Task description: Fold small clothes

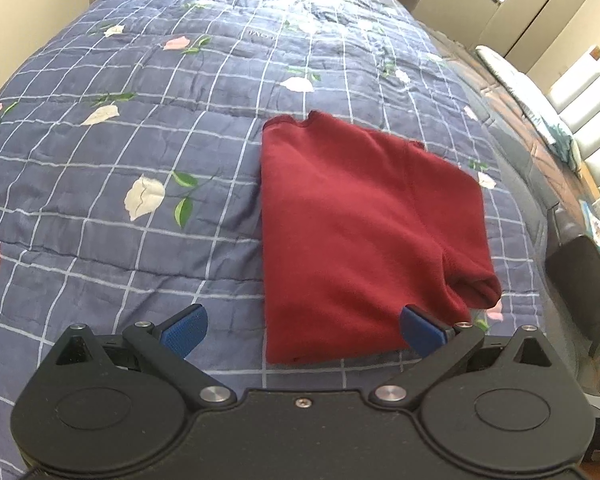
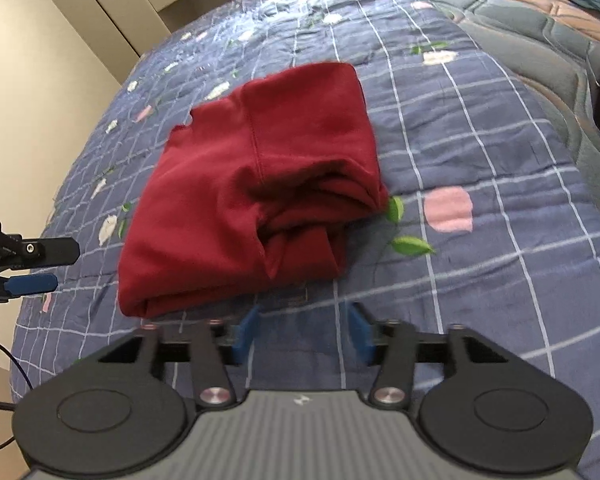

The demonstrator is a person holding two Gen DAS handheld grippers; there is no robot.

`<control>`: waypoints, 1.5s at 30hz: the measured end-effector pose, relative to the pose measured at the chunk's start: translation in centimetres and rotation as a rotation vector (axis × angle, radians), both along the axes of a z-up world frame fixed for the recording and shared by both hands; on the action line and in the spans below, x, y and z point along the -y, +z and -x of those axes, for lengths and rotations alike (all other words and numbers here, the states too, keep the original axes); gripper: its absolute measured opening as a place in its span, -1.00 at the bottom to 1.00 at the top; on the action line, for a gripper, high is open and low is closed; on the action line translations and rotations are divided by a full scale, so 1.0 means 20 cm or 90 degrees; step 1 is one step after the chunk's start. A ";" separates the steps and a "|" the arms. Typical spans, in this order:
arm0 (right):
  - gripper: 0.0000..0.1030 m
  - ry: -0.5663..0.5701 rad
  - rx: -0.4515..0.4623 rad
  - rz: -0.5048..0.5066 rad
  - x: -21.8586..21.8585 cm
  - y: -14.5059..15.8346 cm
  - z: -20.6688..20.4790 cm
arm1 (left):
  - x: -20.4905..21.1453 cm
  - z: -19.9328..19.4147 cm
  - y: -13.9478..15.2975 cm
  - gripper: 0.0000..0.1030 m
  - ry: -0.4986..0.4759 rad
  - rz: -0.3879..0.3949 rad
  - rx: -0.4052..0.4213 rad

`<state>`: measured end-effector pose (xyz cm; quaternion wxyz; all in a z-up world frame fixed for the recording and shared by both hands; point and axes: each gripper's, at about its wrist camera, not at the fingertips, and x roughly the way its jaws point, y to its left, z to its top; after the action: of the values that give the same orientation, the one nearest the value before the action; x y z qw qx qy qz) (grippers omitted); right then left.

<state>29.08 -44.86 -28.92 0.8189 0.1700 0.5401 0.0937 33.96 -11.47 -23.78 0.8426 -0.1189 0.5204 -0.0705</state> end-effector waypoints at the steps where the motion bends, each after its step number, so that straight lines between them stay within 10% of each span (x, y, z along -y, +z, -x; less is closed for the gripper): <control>1: 0.29 0.000 -0.003 0.002 0.00 0.00 0.00 | 0.00 0.00 -0.01 0.99 0.000 -0.001 -0.007; 8: 0.75 -0.042 0.050 0.027 0.06 0.09 0.00 | -0.06 0.05 -0.10 0.99 0.017 -0.005 -0.045; 17: 0.80 -0.050 0.120 0.021 0.14 0.08 -0.39 | -0.12 -0.07 -0.16 0.99 0.083 0.027 -0.036; 22: 0.36 -0.026 0.122 0.020 0.14 -0.01 -0.68 | -0.09 -0.20 -0.19 0.99 0.098 0.026 -0.030; 26: -0.67 -0.028 0.093 0.028 0.15 -0.09 -0.82 | -0.05 -0.29 -0.21 0.99 0.098 0.023 -0.034; 31: -0.74 -0.012 0.087 0.023 0.21 -0.14 -0.83 | -0.01 -0.35 -0.25 0.99 0.099 0.026 -0.043; 38: 0.65 -0.050 0.064 -0.066 0.36 -0.16 -0.77 | 0.00 -0.42 -0.27 0.99 0.097 0.050 -0.036; 45: 1.00 -0.021 0.040 -0.109 0.38 -0.17 -0.74 | 0.06 -0.50 -0.25 0.99 0.068 0.026 -0.028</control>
<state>43.79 -52.44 -32.31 0.8191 0.2455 0.5015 0.1313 43.87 -12.60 -28.85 0.8311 -0.1648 0.5300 -0.0336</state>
